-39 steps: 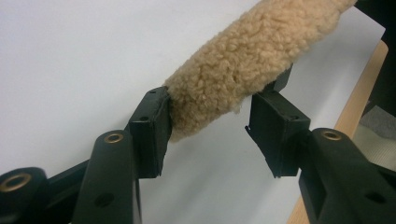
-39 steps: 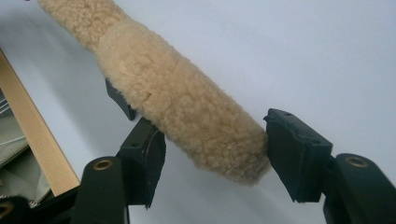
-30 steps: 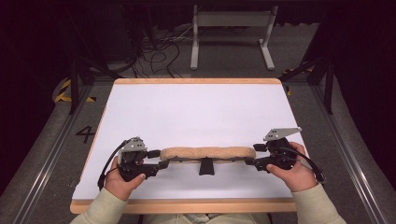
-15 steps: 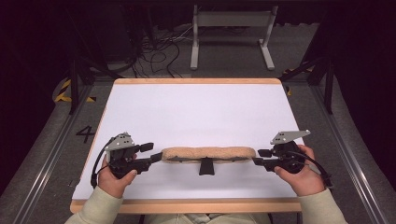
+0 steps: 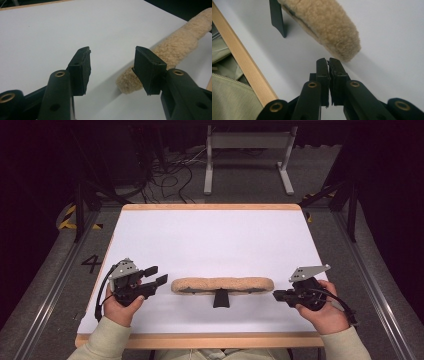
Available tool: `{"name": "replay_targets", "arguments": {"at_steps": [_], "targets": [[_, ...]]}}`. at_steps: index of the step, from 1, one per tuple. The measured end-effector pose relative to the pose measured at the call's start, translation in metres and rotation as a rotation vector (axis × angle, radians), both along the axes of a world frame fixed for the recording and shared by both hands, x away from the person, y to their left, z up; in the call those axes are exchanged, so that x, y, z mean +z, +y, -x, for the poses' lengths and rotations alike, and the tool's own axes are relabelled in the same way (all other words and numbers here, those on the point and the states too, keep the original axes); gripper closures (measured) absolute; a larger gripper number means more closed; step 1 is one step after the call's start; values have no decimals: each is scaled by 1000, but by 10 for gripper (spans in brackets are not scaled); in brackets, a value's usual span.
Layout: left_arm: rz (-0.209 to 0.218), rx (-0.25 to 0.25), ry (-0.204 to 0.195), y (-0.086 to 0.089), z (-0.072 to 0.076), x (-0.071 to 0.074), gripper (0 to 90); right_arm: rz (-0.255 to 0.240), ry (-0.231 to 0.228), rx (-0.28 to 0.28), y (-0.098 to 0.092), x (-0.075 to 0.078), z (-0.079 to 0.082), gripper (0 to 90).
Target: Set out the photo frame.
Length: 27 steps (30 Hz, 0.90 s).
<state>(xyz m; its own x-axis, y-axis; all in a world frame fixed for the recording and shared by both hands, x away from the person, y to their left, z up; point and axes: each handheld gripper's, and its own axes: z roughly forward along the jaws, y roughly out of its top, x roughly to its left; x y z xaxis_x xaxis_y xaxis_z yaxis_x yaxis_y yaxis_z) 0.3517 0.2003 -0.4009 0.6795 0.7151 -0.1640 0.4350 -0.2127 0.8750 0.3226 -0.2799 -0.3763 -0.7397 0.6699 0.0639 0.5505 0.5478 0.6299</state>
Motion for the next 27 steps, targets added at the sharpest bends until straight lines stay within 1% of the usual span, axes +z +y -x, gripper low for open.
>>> {"name": "replay_targets", "arguments": {"at_steps": [2, 3, 6, 8, 9, 10, 11, 14, 16, 17, 19, 21, 22, 23, 24, 25, 27], "targets": [[-2, 2, 0, -1, -1, -1, 484, 4, 0, 9, 1, -2, 0, 892], [-9, 3, 0, -1, -2, -2, 486, 10, 6, 20, 3, -5, -1, 900], [-35, -2, 16, -4, -5, -7, 502, 16, 13, 26, 6, -10, -2, 900], [-42, 2, 22, -5, -6, -9, 512, 20, 16, 29, 7, -12, -3, 900], [-53, 5, 26, -6, -7, -10, 532, 28, 18, 34, 9, -16, -4, 900], [-50, 7, 36, -8, -7, -12, 538, 31, 20, 36, 10, -18, -5, 900], [-62, 8, 29, -9, -7, -13, 543, 31, 19, 38, 11, -20, -5, 900], [-79, 5, 35, -13, -7, -16, 575, 33, 24, 38, 12, -26, -8, 900], [-84, 1, 38, -13, -7, -16, 617, 31, 27, 36, 12, -28, -9, 900], [-84, -1, 44, -14, -7, -16, 641, 31, 29, 33, 11, -33, -11, 900], [-88, -2, 44, -14, -7, -16, 693, 33, 29, 28, 11, -35, -12, 900], [-89, -5, 47, -15, -7, -17, 765, 30, 30, 25, 11, -36, -12, 900], [-93, -16, 64, -15, -7, -17, 816, 27, 24, 19, 11, -39, -13, 900], [-104, -29, 79, -18, -6, -19, 847, 27, 20, 17, 11, -39, -13, 900], [-110, -35, 84, -19, -6, -19, 872, 24, 16, 12, 11, -40, -14, 900], [-110, -35, 84, -19, -6, -19, 896, 24, 16, 12, 11, -40, -14, 900], [-113, -47, 93, -20, -6, -20, 899, 12, 2, -3, 10, -41, -16, 900]]}}
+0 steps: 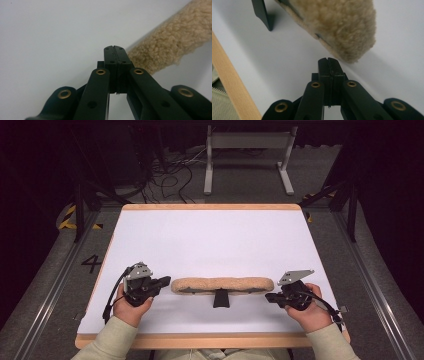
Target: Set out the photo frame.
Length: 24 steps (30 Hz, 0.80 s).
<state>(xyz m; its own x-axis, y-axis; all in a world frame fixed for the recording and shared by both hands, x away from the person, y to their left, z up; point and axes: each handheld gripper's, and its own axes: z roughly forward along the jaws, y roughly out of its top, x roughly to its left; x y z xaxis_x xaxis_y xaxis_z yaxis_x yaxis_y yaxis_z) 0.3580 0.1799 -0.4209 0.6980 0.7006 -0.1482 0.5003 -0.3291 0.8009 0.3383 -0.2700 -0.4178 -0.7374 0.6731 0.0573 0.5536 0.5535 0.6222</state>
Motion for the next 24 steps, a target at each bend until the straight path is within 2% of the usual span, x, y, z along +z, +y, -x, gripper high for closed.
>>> {"name": "replay_targets", "arguments": {"at_steps": [6, 24], "targets": [[-14, -36, 13, -4, 2, -1, 899, -12, -1, -21, -1, -3, -3, 900], [-16, -53, 31, -3, 4, -2, 900, -18, -13, -57, 0, -4, -11, 900]]}}
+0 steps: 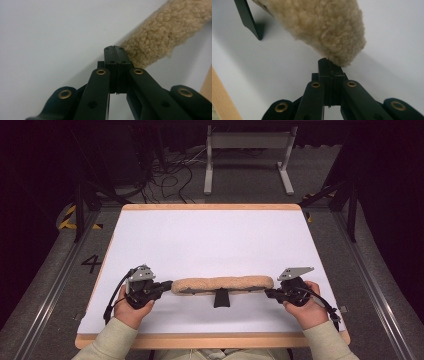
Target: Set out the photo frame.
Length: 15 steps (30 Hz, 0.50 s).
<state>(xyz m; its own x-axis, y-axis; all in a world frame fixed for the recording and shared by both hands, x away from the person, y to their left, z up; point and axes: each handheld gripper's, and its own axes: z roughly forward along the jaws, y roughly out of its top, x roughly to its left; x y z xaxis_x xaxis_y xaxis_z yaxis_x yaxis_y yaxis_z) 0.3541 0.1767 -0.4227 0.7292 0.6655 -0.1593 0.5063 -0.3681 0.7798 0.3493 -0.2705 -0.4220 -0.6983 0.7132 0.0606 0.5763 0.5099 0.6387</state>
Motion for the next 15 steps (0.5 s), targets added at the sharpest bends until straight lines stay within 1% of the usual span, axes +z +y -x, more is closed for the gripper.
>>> {"name": "replay_targets", "arguments": {"at_steps": [5, 6, 9, 10, 13, 14, 15], "targets": [[-1, -3, 1, 0, 2, 0, 900, -6, -7, -21, 2, 0, -6, 900], [-3, -4, 4, 0, 3, 0, 900, -6, -11, -28, 3, 0, -11, 900], [-6, -9, 0, 0, 3, 0, 900, -3, -17, -38, 4, 0, -15, 900], [-4, -13, 0, -1, 4, 0, 900, -7, -21, -41, 6, -1, -21, 900], [-7, -19, -2, -1, 5, 0, 900, -4, -23, -46, 8, -1, -25, 900], [-10, -24, -4, -2, 6, 0, 900, -1, -22, -53, 10, -1, -30, 900], [-10, -24, -4, -2, 6, 0, 900, -1, -22, -53, 10, -1, -30, 900]]}}
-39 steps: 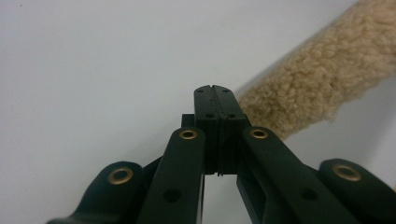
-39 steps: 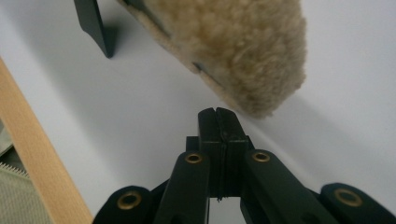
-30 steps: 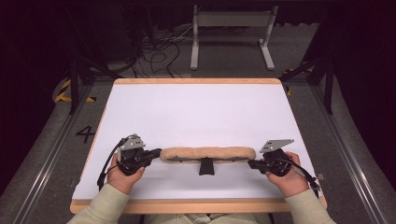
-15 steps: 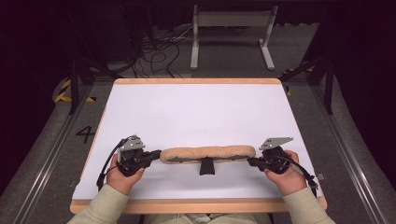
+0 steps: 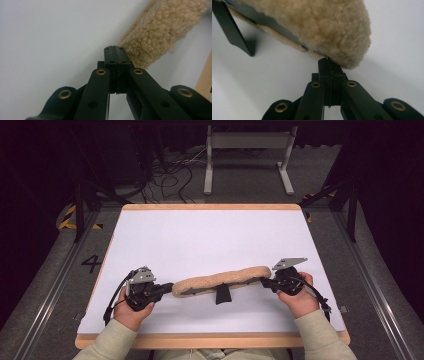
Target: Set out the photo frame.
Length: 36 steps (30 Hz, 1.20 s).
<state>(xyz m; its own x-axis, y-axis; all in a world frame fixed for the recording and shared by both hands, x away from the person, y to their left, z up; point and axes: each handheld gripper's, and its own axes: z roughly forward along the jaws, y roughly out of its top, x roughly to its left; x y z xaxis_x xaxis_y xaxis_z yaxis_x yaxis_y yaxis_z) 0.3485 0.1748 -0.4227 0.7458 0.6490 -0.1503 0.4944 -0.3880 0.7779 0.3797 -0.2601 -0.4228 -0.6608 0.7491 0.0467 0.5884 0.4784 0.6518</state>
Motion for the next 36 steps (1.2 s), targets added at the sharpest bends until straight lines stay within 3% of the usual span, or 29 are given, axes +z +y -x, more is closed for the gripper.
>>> {"name": "replay_targets", "arguments": {"at_steps": [20, 36], "targets": [[-10, -38, 1, -4, 5, 0, 900, -25, -41, -58, 16, -3, -46, 900], [-23, -60, -7, -8, 7, -1, 899, -48, -47, -102, 30, -4, -78, 900]]}}
